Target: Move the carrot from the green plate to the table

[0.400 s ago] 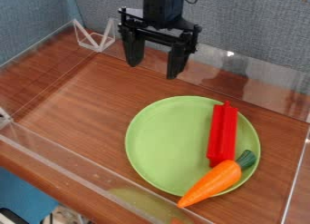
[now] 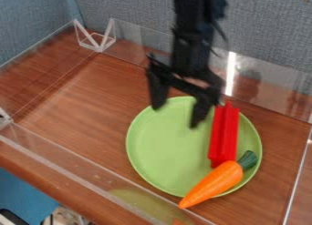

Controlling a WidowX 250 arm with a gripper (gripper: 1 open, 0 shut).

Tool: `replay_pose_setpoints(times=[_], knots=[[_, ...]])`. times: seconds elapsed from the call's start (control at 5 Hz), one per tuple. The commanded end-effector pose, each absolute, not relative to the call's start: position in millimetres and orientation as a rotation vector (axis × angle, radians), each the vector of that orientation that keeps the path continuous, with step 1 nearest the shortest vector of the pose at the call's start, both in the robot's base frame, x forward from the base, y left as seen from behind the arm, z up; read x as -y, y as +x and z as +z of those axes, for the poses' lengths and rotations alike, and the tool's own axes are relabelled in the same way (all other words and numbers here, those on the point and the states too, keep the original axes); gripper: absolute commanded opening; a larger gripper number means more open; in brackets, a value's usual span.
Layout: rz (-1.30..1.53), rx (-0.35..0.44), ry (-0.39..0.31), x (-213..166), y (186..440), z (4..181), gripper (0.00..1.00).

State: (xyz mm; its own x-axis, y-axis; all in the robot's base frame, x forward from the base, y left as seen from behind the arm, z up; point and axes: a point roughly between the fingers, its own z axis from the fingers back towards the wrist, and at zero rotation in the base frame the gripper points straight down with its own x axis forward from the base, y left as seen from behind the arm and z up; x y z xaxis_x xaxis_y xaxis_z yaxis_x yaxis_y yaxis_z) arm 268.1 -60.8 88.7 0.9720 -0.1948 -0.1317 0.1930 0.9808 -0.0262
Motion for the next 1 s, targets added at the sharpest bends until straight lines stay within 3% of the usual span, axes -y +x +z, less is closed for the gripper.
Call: replay_pose_setpoints(times=[0.0, 0.2, 0.4, 0.8], knots=[[-0.236, -0.086, -0.003, 105, 264, 98.7, 1.0], [-0.284, -0.081, 0.006, 146, 254, 101.2, 1.0], [-0.299, -0.099, 0.013, 161, 248, 91.2, 1.0], [-0.276, -0.119, 0.019, 171, 238, 55.7, 1.0]])
